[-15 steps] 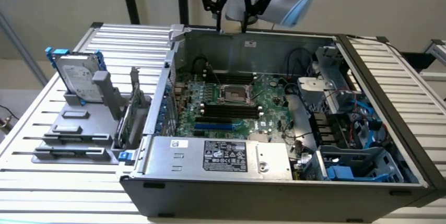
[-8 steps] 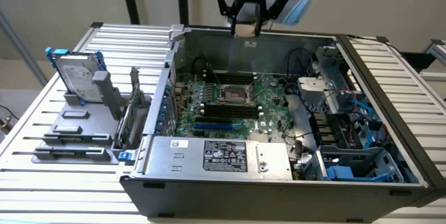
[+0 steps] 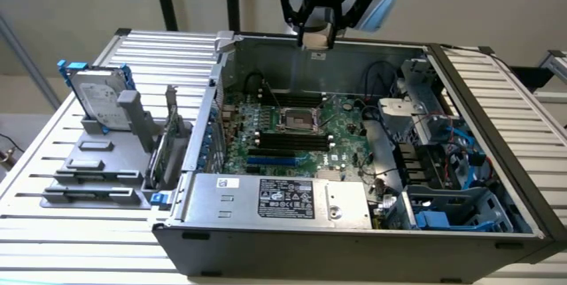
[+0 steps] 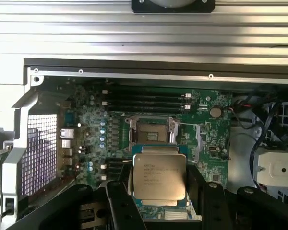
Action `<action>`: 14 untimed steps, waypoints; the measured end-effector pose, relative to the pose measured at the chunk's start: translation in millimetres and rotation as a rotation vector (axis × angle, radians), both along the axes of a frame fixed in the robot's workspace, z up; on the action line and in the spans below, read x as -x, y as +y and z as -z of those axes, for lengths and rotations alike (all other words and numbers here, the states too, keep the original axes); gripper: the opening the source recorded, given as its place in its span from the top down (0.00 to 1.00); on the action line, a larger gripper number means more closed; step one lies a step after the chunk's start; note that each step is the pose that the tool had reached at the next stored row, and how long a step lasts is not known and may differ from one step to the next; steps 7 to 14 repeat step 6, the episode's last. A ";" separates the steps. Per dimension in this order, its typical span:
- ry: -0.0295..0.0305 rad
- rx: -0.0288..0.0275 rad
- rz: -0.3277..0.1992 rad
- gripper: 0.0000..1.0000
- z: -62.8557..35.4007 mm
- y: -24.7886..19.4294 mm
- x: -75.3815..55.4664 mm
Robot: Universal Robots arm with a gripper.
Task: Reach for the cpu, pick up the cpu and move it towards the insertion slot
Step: 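Pick up the cpu and move it towards the insertion slot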
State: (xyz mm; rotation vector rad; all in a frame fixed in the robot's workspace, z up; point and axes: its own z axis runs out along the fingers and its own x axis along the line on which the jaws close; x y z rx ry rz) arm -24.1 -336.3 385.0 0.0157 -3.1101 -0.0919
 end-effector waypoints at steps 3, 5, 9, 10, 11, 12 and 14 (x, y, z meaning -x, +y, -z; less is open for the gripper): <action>-0.0001 0.0001 0.002 0.45 0.0 0.1 0.0; -0.0001 0.0001 0.002 0.45 0.0 0.1 0.0; -0.0001 0.0001 0.002 0.45 0.0 0.1 0.0; -0.0001 0.0001 0.002 0.45 0.0 0.1 0.0; -0.0001 0.0001 0.002 0.45 0.0 0.1 0.0; -0.0001 0.0001 0.002 0.45 0.0 0.1 0.0; -0.0001 0.0001 0.002 0.45 0.0 0.1 0.0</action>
